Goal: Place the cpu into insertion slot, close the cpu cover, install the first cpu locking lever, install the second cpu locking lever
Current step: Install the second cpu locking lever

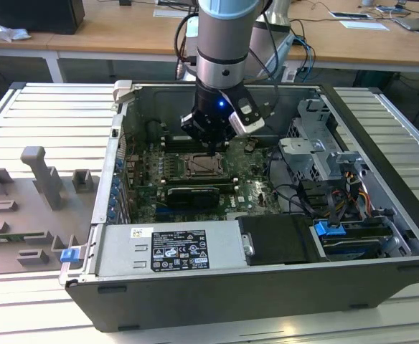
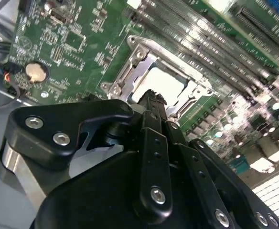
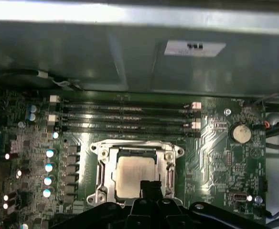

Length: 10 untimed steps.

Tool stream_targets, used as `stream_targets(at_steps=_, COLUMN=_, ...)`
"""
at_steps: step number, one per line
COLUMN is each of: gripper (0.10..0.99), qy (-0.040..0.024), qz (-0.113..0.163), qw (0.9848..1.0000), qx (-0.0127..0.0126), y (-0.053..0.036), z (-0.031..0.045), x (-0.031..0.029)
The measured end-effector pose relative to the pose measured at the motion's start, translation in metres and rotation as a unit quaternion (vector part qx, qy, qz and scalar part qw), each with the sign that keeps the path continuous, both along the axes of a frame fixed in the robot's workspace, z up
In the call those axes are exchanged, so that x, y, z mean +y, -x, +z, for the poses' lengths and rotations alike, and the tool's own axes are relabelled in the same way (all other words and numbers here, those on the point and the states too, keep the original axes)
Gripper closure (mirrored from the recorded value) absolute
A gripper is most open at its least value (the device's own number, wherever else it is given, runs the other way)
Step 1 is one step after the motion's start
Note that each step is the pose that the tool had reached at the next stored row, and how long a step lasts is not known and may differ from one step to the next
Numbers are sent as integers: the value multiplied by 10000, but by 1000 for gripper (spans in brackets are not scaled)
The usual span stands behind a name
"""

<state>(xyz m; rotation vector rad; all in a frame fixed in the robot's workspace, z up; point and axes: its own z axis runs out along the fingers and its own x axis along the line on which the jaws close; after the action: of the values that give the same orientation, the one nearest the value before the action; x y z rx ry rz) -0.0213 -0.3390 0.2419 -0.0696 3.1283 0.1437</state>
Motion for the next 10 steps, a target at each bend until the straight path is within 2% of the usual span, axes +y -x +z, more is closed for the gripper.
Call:
stream_targets(at_steps=2, gripper=980, qy=-10, qz=-1, qw=10000, qx=0, y=1, z=-15, x=-61)
stream_targets(at_steps=10, gripper=980, qy=-21, qz=0, qw=10000, qx=0, y=3, z=-66, x=-223)
